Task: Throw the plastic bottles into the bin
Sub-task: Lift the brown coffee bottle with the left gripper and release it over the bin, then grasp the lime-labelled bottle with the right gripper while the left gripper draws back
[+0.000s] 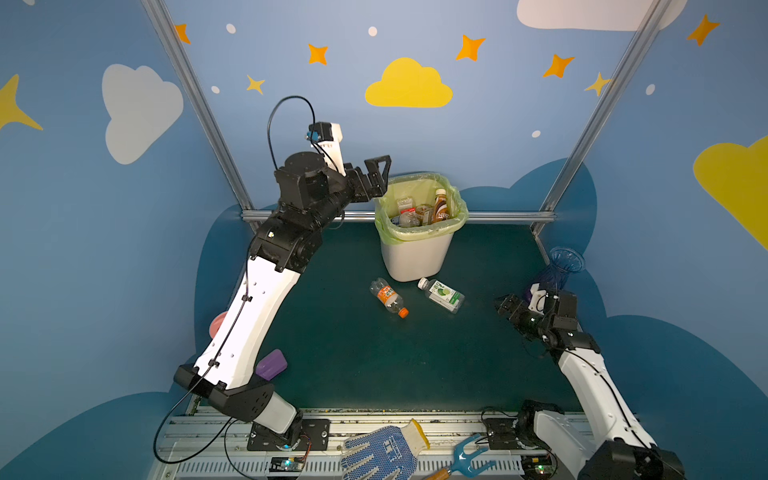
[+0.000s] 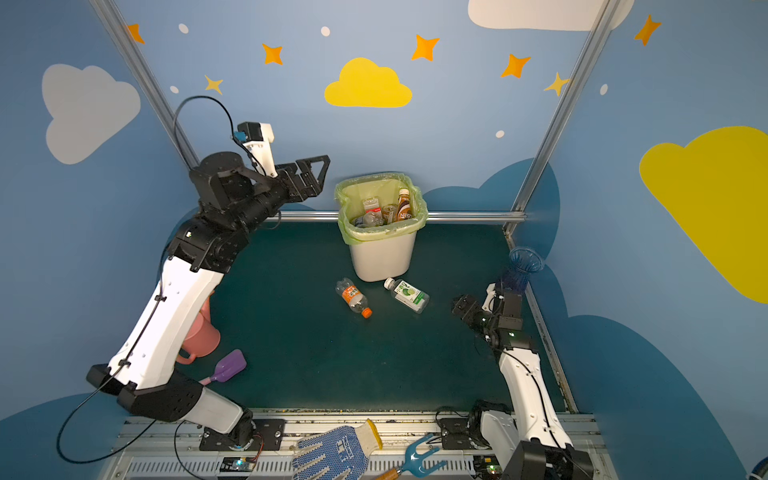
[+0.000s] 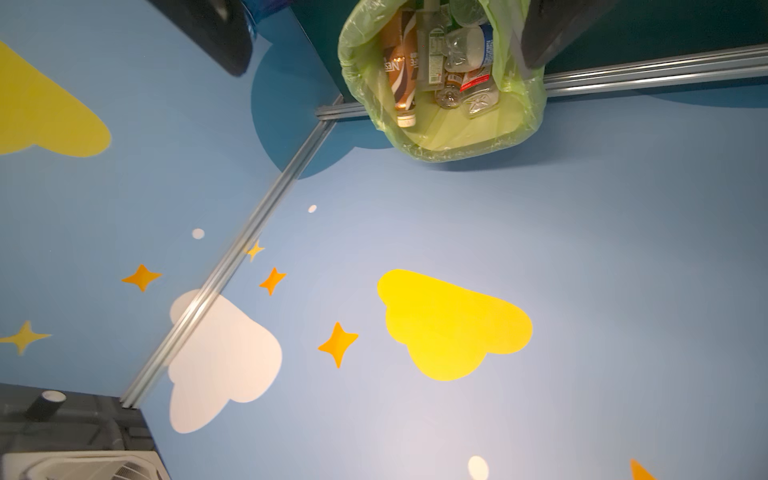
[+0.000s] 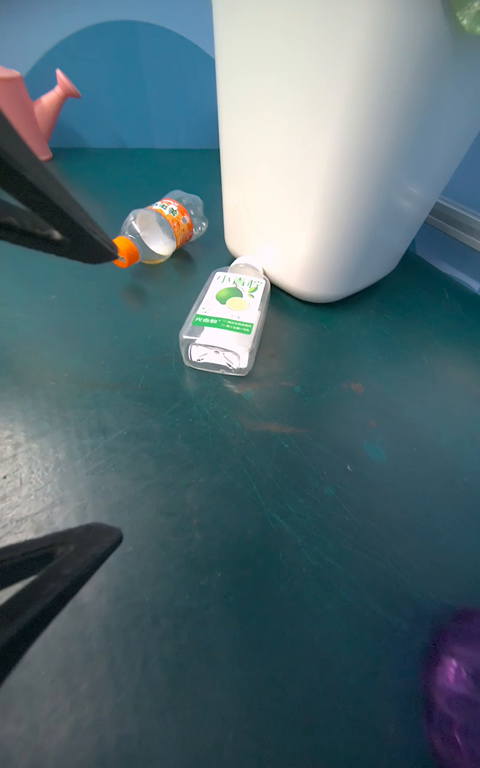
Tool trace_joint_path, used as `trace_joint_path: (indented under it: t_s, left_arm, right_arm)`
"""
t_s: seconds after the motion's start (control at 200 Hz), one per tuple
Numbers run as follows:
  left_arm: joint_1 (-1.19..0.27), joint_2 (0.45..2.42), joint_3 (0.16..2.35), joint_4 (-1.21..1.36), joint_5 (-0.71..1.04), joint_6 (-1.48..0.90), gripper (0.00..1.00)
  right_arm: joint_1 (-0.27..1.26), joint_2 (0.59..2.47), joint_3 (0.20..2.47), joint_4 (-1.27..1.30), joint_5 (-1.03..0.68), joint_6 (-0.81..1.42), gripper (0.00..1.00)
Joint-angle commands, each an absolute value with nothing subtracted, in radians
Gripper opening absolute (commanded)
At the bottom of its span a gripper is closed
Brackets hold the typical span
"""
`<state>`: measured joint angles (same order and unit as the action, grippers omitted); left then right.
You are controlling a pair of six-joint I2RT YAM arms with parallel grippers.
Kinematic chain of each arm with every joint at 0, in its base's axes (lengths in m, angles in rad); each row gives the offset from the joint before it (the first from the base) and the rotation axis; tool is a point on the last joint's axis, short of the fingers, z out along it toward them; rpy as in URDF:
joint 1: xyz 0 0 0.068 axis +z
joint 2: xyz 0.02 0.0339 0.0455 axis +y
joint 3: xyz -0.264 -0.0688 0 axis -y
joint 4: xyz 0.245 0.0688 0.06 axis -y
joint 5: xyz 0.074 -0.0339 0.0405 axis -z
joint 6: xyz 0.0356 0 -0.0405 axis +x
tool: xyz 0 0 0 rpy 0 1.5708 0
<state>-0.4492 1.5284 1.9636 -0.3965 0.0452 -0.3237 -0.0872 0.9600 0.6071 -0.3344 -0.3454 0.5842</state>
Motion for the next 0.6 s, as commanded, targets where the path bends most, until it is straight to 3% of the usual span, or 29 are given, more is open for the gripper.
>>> trace_joint_path:
  t_s: [0.0,0.245,0.596]
  left_arm:
    - [-0.437,1.536,1.748,-0.411,-0.019,-0.348,1.0]
    - [-0.333,1.34,1.264,-0.302,0.007,-0.508,1.0]
    - [-0.198,1.154,0.886,-0.374,0.025,-0.602,1.0]
  right_arm:
    - [-0.058,1.004,0.621,-0.27,-0.393,0.561,0.97]
    - [0.129,1.244,0.823,-0.363,-0.251,0.291,0.98]
    - [0.294,1.592,1.06,-0.465,-0.113,0.003,0.98]
